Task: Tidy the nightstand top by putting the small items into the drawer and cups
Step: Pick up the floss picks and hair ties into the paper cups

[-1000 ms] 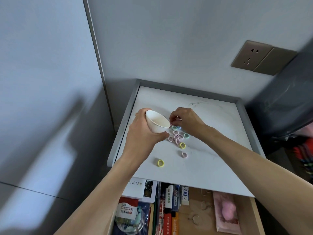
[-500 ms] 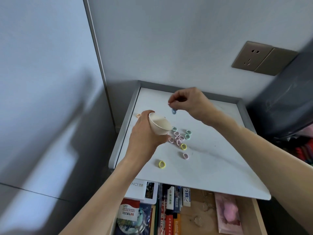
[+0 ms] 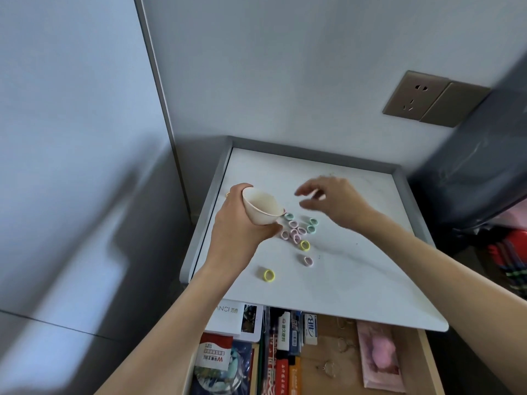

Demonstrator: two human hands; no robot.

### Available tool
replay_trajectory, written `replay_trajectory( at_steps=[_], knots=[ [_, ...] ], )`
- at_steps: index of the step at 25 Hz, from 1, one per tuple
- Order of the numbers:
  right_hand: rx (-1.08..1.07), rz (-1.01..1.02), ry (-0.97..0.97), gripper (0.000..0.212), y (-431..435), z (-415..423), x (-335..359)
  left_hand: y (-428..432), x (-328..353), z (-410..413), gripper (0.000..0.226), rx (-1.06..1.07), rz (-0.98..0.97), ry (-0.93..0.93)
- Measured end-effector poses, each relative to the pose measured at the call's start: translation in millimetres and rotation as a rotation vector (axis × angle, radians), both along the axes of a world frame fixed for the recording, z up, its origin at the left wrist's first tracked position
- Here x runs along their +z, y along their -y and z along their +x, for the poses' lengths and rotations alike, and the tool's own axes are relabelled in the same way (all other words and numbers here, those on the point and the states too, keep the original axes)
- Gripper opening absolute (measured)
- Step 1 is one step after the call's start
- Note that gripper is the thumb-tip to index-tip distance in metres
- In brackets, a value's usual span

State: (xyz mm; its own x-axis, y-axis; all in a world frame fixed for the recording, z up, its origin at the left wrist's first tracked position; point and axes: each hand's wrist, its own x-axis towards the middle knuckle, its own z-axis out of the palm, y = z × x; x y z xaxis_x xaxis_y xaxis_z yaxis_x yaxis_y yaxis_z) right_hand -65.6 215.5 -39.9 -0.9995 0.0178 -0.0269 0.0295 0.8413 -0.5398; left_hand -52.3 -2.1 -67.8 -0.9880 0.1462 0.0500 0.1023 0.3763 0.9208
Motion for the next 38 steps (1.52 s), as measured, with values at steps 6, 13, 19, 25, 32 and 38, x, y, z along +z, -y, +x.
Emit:
replay_trajectory(
  at_steps=[6,13,19,25,32,38],
  knots=[
    [-0.041,0.092,0.076,0.018,-3.1,30.0,-51.7,-0.1,-0.3,2.2,0.072,-0.026,0.004,-0.01],
    [-0.088,0.142,0.136,0.015,5.4,26.6,-47.8,-1.3,-2.2,0.5,0.071,-0.02,-0.005,-0.014],
    [-0.179,0.232,0.154,0.016,32.8,23.1,-48.9,-1.6,-3.3,0.6,0.071,-0.024,-0.016,-0.027],
    [-0.161,0.109,0.149,0.01,32.8,18.5,-52.7,0.1,-3.5,0.3,0.073,-0.036,-0.016,-0.034],
    [-0.227,-0.126,0.062,0.011,18.5,16.0,-20.1,0.1,-0.3,1.4,0.071,-0.04,-0.026,-0.005],
    [-0.052,-0.306,-0.098,0.007,50.6,11.7,34.6,-9.4,3.6,0.3,0.068,-0.01,-0.089,0.047]
  ],
)
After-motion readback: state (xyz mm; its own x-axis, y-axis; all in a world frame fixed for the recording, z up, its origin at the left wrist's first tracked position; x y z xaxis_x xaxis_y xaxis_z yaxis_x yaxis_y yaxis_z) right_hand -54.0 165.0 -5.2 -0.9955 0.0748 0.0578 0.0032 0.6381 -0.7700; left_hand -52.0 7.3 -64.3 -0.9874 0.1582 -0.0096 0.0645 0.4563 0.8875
